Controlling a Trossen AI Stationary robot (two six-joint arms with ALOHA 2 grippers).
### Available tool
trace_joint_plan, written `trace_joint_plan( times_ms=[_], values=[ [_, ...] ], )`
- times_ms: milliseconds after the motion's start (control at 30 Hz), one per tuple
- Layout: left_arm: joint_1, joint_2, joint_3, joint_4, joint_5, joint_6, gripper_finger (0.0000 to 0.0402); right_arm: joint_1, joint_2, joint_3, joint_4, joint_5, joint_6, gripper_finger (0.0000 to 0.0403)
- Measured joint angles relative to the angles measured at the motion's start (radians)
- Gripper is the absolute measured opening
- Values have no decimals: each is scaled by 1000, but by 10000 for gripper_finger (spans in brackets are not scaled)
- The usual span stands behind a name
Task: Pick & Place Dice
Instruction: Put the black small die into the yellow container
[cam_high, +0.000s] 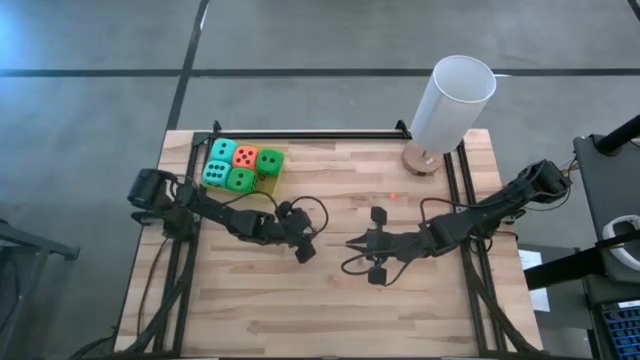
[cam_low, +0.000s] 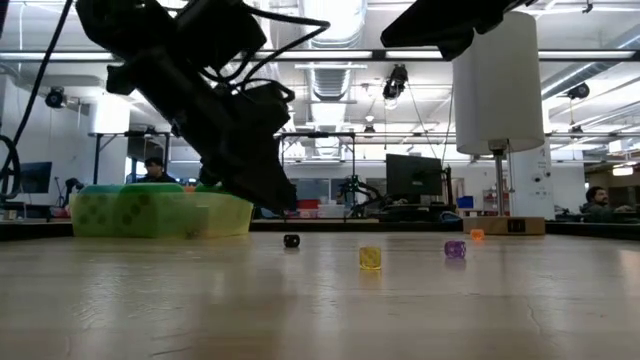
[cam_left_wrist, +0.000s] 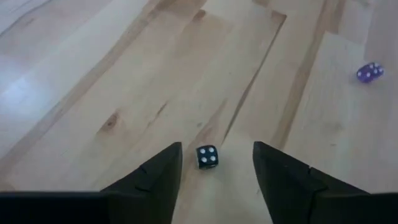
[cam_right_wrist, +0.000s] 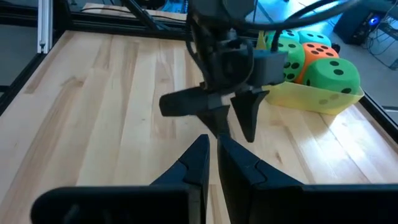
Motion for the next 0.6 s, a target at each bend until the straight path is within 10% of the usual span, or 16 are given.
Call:
trace_joint_plan(
  times_ms=[600],
  values=[
    [13,130,0,126,-89,131,222,-1,0,0,1,2,0,28]
  ],
)
